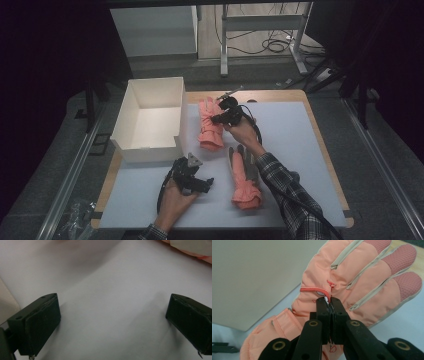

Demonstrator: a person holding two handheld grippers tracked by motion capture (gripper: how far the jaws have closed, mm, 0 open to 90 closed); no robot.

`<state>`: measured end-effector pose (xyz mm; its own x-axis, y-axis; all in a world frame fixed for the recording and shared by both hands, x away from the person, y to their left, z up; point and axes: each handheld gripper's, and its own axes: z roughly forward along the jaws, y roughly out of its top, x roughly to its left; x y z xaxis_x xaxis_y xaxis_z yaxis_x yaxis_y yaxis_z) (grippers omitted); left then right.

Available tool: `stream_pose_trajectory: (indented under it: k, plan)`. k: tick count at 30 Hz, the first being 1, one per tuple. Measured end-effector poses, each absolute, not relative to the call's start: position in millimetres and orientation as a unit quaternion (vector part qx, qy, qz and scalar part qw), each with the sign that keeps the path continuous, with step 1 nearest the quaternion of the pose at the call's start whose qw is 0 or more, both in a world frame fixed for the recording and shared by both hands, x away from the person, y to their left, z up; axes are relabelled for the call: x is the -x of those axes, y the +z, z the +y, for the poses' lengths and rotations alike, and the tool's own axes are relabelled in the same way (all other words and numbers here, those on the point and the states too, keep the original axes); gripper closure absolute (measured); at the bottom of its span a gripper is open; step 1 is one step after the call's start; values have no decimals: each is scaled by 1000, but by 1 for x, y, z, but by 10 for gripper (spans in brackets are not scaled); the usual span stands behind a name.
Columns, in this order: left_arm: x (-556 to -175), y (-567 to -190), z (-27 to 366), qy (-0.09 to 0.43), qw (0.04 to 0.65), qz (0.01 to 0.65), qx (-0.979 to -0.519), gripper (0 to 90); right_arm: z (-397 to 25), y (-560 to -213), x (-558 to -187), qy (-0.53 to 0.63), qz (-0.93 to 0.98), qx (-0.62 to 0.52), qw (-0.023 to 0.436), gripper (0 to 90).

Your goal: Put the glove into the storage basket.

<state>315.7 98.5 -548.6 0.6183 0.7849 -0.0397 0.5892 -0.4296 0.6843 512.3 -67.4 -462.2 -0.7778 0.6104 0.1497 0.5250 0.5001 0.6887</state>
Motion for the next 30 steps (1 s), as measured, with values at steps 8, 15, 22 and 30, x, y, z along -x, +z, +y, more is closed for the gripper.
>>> stream_pose_trajectory:
  k: [8, 15, 22, 30]
  plan:
    - [-316, -549, 99, 144, 339, 413, -833, 0, -72, -440, -499, 391, 864, -312, 55, 864]
    - [-316, -549, 99, 144, 339, 412, -833, 0, -80, -429, -485, 396, 865, -302, 52, 864]
    - [-316, -549, 99, 145, 339, 411, -834, 0, -95, -417, -468, 410, 863, -293, 44, 863]
    - [-316, -549, 99, 145, 340, 412, -833, 0, -118, -410, -449, 414, 860, -294, 45, 863]
